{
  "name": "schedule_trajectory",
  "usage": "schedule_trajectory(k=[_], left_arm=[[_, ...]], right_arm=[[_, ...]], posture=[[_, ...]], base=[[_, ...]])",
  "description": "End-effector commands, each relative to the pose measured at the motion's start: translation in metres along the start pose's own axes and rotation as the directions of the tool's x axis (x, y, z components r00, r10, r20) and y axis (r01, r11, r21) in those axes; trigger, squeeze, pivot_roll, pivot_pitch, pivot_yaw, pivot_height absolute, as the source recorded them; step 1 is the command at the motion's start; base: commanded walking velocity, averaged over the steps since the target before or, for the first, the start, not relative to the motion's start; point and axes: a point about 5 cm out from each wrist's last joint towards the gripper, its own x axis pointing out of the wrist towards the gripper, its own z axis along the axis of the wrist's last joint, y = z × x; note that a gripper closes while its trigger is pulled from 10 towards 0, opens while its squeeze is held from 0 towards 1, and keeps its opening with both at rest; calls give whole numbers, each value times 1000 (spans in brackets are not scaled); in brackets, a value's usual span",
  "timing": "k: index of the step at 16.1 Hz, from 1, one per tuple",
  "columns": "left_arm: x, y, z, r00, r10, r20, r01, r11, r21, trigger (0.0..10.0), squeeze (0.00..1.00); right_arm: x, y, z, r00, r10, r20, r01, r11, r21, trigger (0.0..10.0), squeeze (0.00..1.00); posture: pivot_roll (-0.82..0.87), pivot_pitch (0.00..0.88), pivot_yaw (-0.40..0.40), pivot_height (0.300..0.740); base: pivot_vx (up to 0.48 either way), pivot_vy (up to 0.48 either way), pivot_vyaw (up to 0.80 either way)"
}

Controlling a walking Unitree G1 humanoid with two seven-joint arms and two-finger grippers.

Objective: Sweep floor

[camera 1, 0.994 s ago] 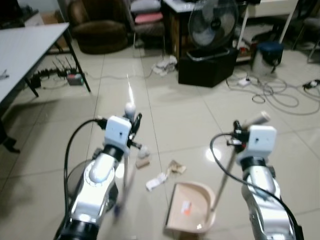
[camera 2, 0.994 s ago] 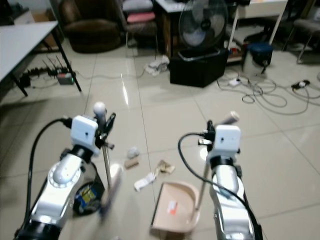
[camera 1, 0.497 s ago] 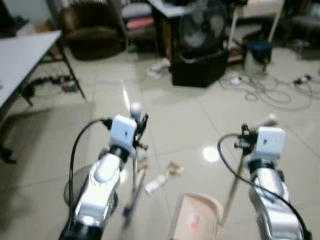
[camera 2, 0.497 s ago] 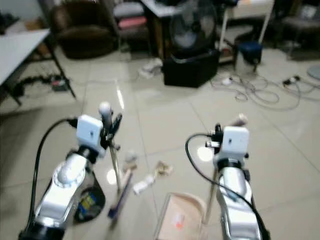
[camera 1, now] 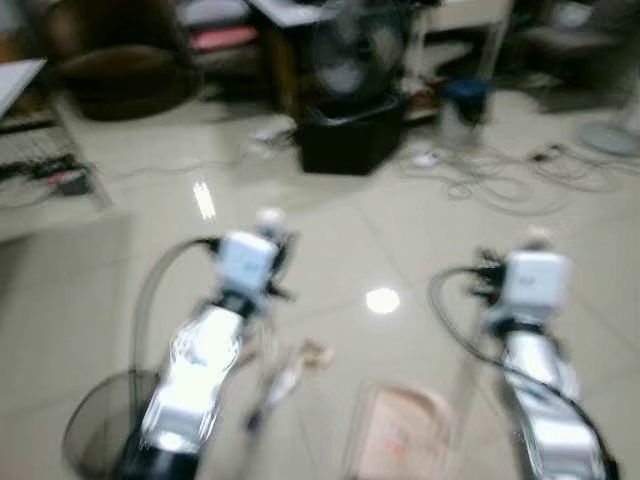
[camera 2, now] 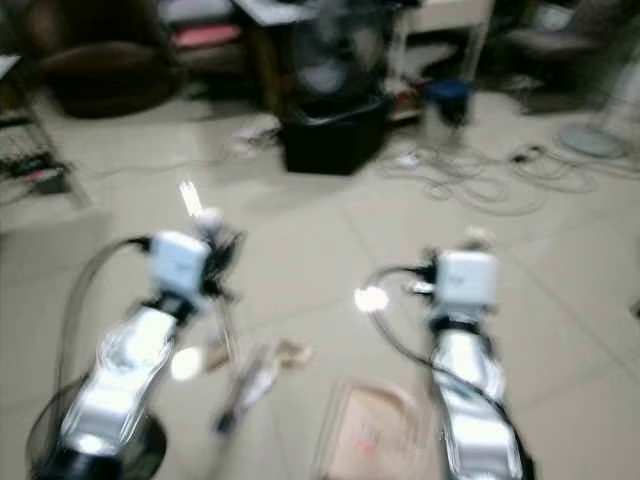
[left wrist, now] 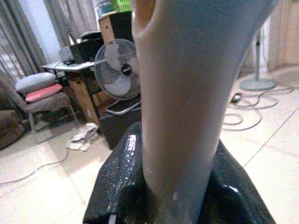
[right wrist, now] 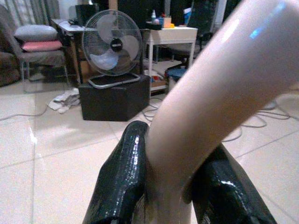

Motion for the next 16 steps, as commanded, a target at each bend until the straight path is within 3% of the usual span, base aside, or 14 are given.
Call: schedule_trajectory(k=[1,6,8,13,16], left_arm=[[4,-3,8,1000,-4,31,3,1000,21,10000,0],[7,-3,7,1000,15,27,-16,1000,22,10000,0],[7,-4,7,1000,17,26,-17,1000,22,10000,0],[8,-6,4,1000,5,17,-6,1000,23,10000,0],[5,-4,-9,998,23,-50,-23,1000,-2,10000,0]], right_arm=[[1,-3,4,1000,-10,19,10,1000,16,10000,0],[6,-2,3,1000,23,13,-22,997,-70,10000,0],[7,-3,1,1000,2,11,-2,999,-55,10000,0],[5,1,-11,999,31,-30,-32,999,-28,10000,0],[7,8,-17,996,78,-39,-79,997,-25,10000,0]], posture=[[-159,0,75,740],[-160,0,78,740],[-158,0,76,740],[-153,0,83,740],[-138,0,81,740]], base=[[379,0,0],[380,0,160],[381,0,697],[379,0,0],[0,0,0]])
